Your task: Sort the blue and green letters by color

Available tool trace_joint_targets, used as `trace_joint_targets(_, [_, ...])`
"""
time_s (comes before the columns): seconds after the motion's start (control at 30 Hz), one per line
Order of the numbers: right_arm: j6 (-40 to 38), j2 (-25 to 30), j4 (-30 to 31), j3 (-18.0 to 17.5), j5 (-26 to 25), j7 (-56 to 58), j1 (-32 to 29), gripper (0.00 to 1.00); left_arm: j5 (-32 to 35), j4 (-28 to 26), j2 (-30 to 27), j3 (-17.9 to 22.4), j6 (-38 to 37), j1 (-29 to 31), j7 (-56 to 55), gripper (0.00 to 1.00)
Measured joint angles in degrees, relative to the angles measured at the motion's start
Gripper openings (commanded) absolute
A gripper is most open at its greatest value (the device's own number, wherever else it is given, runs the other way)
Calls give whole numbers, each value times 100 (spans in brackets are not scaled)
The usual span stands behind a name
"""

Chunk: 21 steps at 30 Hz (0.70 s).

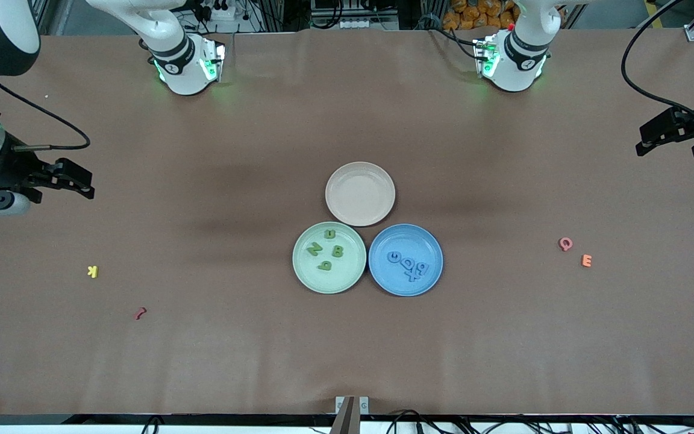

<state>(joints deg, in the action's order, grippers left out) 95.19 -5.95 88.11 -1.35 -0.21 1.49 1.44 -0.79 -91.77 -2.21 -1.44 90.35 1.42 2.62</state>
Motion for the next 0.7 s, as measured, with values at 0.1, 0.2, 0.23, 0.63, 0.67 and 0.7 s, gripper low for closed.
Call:
trace_joint_targets(0.1, [0,44,43,53,0,52,-1,100,0,0,19,-4,0,-1,0,100])
trace_joint_targets(0.2, [0,98,95,82,0,99,-1,100,0,0,27,-5,0,-1,-1,100])
trace_joint_targets(0.23, [0,113,114,89,0,115,-1,100,0,0,29,-6,0,-1,-1,100])
trace_joint_targets(0.63, [0,139,175,107,1,185,-1,100,0,1,31,-8,0,-1,-3,100])
trace_joint_targets(0.67, [0,139,175,107,1,202,-1,100,0,2,33,-7,0,-1,-3,100])
trace_joint_targets(0.7, [0,139,175,107,2,223,-1,100,0,2,36,-7,0,0,-3,100])
